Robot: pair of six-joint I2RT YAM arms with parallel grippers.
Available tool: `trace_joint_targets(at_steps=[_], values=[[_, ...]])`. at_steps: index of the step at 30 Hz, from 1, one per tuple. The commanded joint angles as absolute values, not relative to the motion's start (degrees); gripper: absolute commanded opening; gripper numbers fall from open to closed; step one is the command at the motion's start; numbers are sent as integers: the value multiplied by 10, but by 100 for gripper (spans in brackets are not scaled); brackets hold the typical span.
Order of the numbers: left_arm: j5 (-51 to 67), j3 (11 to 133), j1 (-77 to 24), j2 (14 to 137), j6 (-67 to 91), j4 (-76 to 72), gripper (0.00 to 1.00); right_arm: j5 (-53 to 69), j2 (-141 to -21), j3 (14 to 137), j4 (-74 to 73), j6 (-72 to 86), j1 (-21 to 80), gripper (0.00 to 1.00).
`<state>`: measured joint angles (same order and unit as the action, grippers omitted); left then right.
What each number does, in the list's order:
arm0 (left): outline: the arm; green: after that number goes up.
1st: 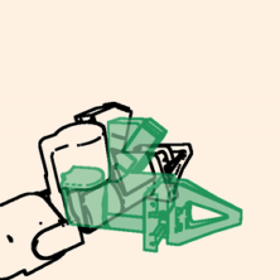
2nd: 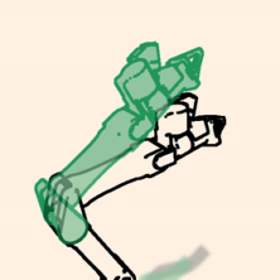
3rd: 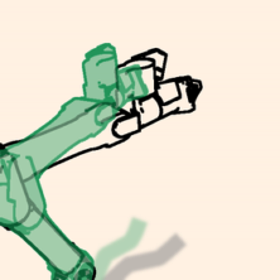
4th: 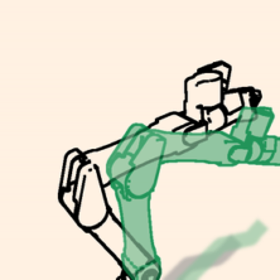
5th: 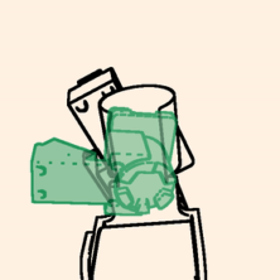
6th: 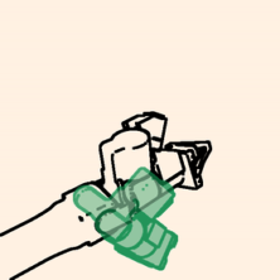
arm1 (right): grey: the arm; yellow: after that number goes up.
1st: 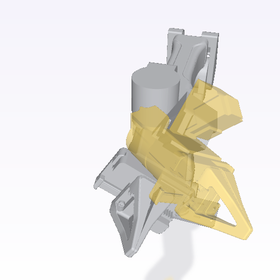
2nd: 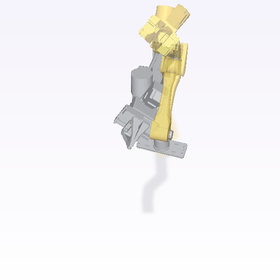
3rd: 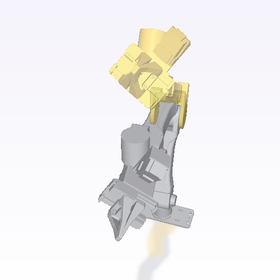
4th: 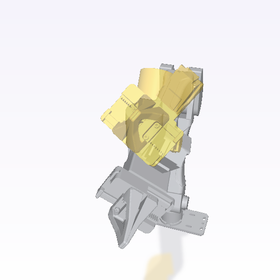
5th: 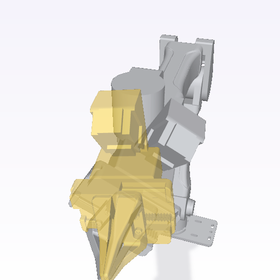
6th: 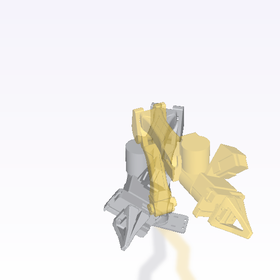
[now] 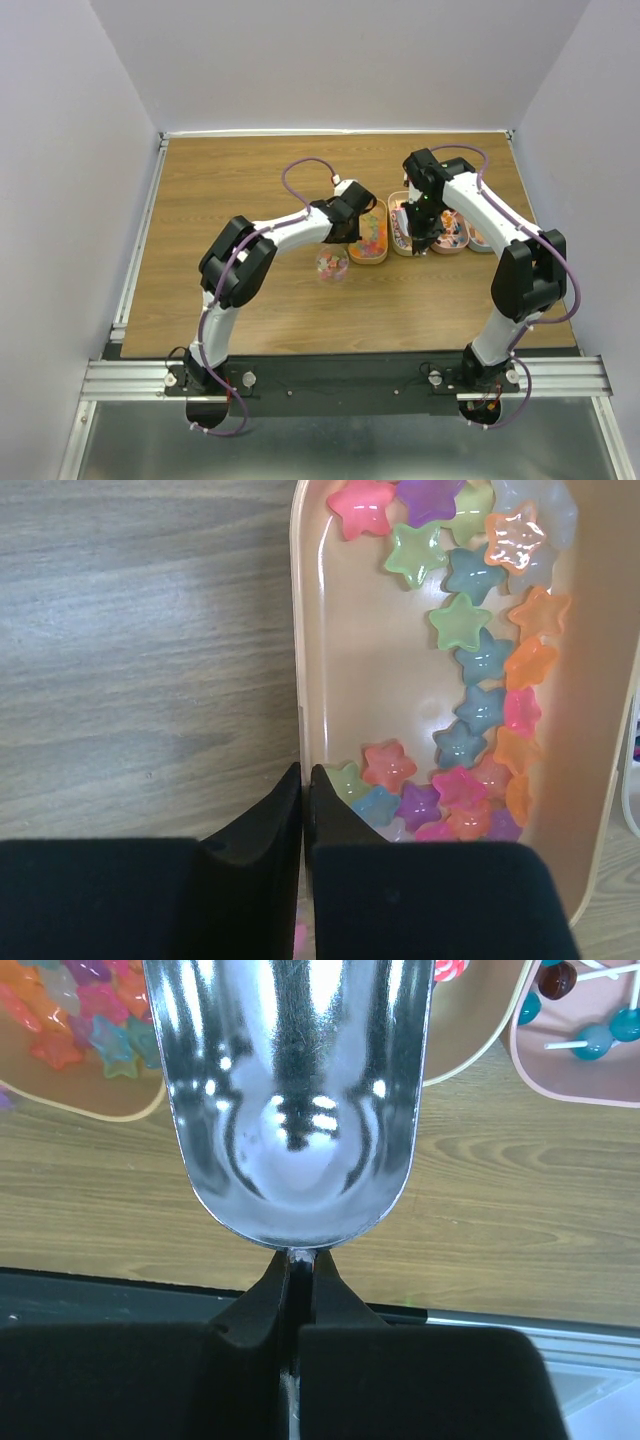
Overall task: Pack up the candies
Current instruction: Adjust the storage box at the center of the board.
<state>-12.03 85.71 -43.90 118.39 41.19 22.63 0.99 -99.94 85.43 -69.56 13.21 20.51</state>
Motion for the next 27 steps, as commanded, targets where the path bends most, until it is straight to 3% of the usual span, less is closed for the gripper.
trace_joint_targets(at_steps=[1,6,12,16,17,27], values=[[-162,881,-450,1170,452,268,12,27,-995,862,-699,120,202,1],[-184,896,-451,1173,454,278,14,40,-991,863,-700,117,201,1],[-169,902,-451,1172,454,284,39,43,-986,862,-700,117,202,1],[-147,902,-451,1163,459,281,44,50,-984,865,-700,114,202,1],[-144,901,-451,1158,461,282,50,53,-984,865,-700,113,202,1],[-111,877,-405,1042,448,241,52,80,-1001,889,-717,125,241,1]])
